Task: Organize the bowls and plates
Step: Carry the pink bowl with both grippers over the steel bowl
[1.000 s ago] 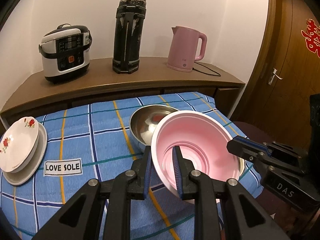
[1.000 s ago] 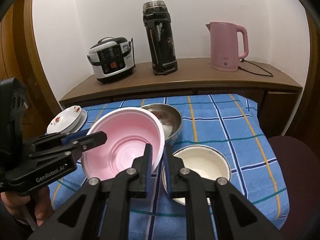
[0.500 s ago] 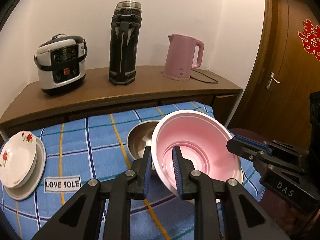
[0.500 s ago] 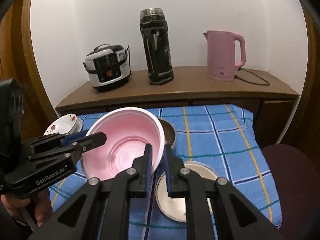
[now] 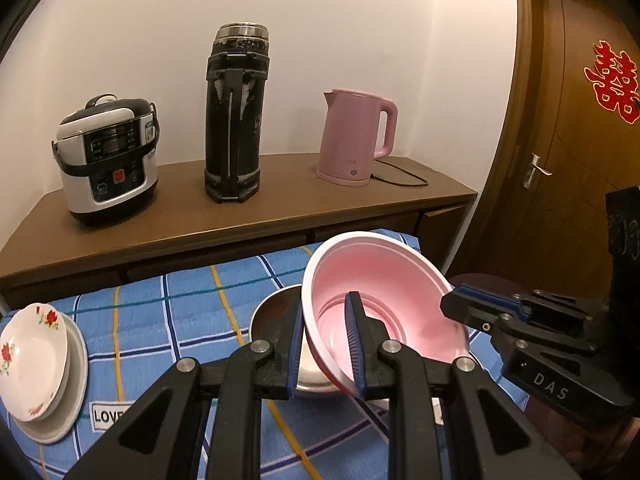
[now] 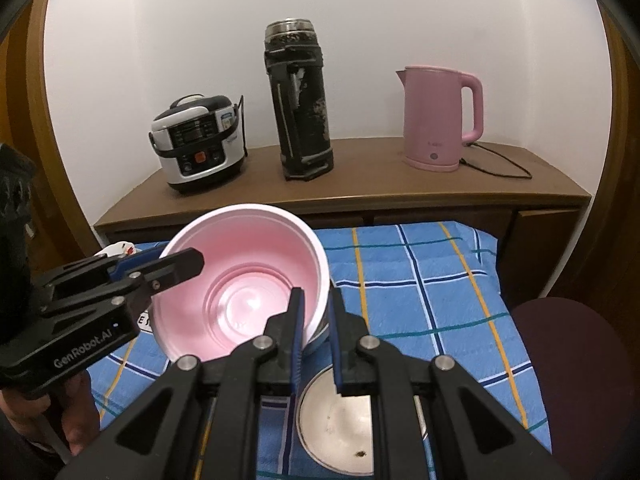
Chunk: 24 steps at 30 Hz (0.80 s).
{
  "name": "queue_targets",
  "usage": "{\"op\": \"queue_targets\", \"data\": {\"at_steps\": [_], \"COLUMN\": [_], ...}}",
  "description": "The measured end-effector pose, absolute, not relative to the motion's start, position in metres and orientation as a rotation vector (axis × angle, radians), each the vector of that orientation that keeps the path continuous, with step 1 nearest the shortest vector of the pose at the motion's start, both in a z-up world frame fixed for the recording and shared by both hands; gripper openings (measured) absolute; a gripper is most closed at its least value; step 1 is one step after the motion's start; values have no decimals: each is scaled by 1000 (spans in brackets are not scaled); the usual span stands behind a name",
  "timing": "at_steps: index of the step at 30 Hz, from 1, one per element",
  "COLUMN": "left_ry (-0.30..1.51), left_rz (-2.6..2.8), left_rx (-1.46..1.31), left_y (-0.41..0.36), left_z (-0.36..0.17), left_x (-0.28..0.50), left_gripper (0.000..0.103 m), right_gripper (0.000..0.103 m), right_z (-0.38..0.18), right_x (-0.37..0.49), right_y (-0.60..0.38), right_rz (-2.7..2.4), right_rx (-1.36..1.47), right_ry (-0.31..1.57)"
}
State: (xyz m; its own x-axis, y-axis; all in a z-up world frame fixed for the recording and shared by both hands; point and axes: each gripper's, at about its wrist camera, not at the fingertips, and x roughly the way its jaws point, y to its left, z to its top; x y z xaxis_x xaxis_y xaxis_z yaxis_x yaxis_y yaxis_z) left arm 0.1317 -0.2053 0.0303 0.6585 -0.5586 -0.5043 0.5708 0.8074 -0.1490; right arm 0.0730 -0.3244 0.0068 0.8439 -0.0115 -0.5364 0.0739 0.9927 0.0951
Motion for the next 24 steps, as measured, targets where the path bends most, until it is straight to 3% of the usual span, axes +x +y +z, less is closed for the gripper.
{"op": "queue_targets", "data": {"at_steps": [24], "left_ry": [581], "left_rz": [-674], "left_rx": [-47], "left_y": [-204], "left_z": [9], "left_x": [182], "left_gripper": [22], "right_gripper": [12], "right_z": [11], "right_x": [118], "right_y": [-327], "right_rz": [-94], "right_rx": [98], "right_ry": [592]}}
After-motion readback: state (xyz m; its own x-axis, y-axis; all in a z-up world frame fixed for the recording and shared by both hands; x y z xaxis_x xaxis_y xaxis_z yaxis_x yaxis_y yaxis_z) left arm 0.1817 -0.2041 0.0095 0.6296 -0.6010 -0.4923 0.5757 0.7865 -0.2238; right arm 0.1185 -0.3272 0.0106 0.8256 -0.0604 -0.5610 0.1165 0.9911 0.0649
